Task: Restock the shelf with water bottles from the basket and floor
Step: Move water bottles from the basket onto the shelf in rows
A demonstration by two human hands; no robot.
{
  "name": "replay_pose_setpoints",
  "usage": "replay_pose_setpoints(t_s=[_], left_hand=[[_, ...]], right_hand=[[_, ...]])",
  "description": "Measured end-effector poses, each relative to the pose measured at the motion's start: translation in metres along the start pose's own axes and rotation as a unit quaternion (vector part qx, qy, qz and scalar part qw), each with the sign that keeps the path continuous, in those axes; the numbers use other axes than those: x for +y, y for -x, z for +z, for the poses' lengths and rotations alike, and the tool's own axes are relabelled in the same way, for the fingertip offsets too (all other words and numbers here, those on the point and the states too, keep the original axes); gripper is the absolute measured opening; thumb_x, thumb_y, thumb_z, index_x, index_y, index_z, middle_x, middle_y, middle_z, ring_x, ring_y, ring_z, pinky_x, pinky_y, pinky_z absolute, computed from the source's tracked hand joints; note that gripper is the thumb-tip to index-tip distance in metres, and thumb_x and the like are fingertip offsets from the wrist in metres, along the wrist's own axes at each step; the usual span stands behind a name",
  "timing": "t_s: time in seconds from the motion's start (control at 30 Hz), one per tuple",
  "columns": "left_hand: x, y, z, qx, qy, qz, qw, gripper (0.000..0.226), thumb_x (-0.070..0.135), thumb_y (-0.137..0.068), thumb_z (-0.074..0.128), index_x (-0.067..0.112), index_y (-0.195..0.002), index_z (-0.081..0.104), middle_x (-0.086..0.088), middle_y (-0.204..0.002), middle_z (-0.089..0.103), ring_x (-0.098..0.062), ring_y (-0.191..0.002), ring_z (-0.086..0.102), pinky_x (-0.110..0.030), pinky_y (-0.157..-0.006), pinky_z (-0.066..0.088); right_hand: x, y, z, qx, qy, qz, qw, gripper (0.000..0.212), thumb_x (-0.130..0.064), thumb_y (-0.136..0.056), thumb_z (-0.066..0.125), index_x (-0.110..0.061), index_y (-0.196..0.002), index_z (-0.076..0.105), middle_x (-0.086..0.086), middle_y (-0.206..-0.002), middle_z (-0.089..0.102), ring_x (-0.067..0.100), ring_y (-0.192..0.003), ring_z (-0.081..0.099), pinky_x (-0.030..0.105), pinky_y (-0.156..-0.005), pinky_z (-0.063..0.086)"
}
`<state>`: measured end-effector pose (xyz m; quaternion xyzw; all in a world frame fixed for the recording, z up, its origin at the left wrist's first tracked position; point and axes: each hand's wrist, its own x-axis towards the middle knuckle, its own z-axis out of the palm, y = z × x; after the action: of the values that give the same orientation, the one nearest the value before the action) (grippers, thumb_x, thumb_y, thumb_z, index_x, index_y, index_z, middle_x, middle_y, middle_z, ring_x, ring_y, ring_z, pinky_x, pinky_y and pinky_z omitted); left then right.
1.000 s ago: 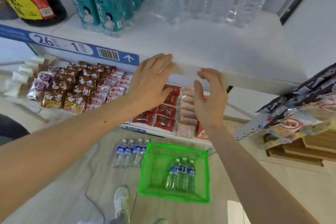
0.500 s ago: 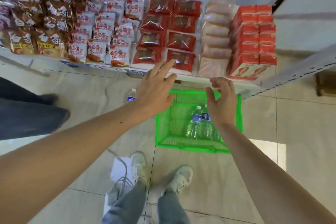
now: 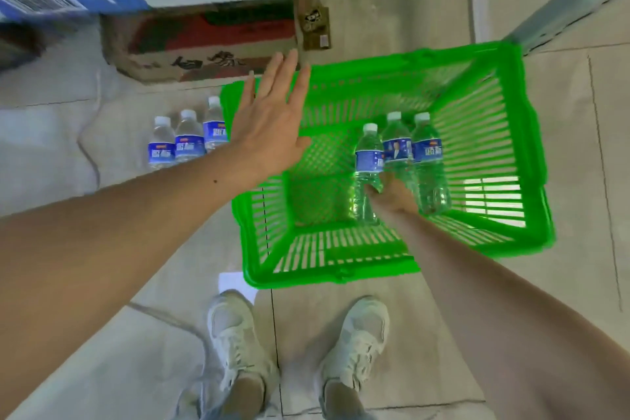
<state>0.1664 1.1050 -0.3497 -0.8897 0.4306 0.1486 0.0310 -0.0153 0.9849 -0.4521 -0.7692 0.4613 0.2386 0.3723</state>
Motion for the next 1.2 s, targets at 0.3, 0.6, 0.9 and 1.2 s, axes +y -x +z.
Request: replay_pose_setpoints(t_s=[0.3,0.6,0.9,1.2], left_hand=[[-0.004,-0.018,0.054,0.025,-0.015,0.009,1.000,0.102,0.043,-0.078,0.069,0.015,-0.151,0.003,-0.004,-0.159,-0.011,-0.026,-0.147,-0.005,-0.051,-0.117,0.013],[-0.001,-0.019,0.060,0.044,-0.039,0.006,0.998,0.104,0.044,-0.078,0.068,0.015,-0.151,0.000,-0.008,-0.159,-0.012,-0.028,-0.147,-0.005,-0.052,-0.116,0.013],[-0.008,-0.018,0.059,0.021,-0.025,0.026,0.999,0.103,0.042,-0.078,0.069,0.015,-0.151,0.001,-0.007,-0.159,-0.015,-0.026,-0.147,-0.008,-0.050,-0.117,0.012],[-0.014,0.012,-0.024,-0.073,0.069,0.001,0.995,0.068,0.043,-0.092,0.053,0.011,-0.145,0.026,-0.005,-0.159,0.009,-0.029,-0.139,0.030,-0.050,-0.111,0.031]], right_hand=[[0.000,-0.037,0.060,0.109,-0.004,0.070,0.992,0.044,-0.032,-0.090,0.061,-0.006,-0.122,0.046,0.016,-0.123,0.058,0.033,-0.114,0.054,0.035,-0.086,0.046],[-0.019,-0.060,0.091,-0.057,-0.083,0.124,0.987,0.053,-0.041,-0.086,0.066,-0.008,-0.122,0.045,0.007,-0.110,0.060,0.021,-0.091,0.058,0.029,-0.078,0.048],[-0.017,-0.055,0.083,-0.106,-0.149,0.091,0.979,0.032,-0.029,-0.087,0.064,-0.010,-0.109,0.051,0.003,-0.094,0.061,0.010,-0.069,0.057,0.022,-0.055,0.047],[-0.038,0.054,-0.024,-0.182,-0.169,-0.021,0.968,0.074,-0.036,-0.086,0.067,-0.008,-0.146,0.033,0.012,-0.140,0.042,0.025,-0.122,0.049,0.041,-0.104,0.045]])
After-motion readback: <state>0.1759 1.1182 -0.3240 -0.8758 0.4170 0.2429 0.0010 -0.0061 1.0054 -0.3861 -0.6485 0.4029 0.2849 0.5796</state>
